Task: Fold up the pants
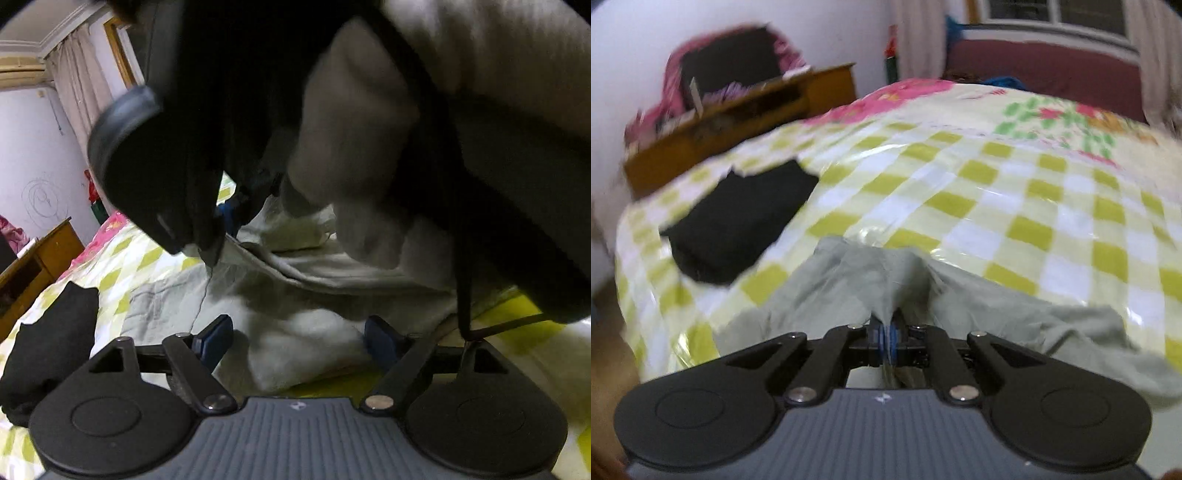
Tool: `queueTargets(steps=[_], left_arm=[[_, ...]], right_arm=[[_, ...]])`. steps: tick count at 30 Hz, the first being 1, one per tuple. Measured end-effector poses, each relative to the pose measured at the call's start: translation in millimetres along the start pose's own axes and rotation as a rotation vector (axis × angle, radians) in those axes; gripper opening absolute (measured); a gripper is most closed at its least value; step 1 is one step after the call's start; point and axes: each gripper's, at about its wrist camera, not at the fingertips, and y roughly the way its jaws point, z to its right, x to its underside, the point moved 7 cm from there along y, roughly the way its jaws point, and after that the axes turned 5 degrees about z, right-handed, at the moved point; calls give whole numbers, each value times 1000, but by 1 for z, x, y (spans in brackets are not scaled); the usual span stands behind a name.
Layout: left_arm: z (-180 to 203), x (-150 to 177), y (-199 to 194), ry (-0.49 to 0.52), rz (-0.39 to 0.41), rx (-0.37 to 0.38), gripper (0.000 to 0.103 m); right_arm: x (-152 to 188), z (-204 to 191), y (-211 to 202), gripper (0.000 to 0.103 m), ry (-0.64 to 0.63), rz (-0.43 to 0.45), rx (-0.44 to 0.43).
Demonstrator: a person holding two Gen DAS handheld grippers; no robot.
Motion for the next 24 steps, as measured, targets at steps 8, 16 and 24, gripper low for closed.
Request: queueTargets(steps=[8, 16, 24], left_arm=[[-4, 4, -2, -8, 9, 10, 93], [-12, 4, 5, -45, -14, 38, 93], [-18, 10, 1, -49, -18, 30, 99]], right_arm=[[-18, -14, 17, 5, -51, 8, 40], [-53, -40, 20, 5, -135, 69, 34], [1, -89, 80, 11, -282, -152, -70]])
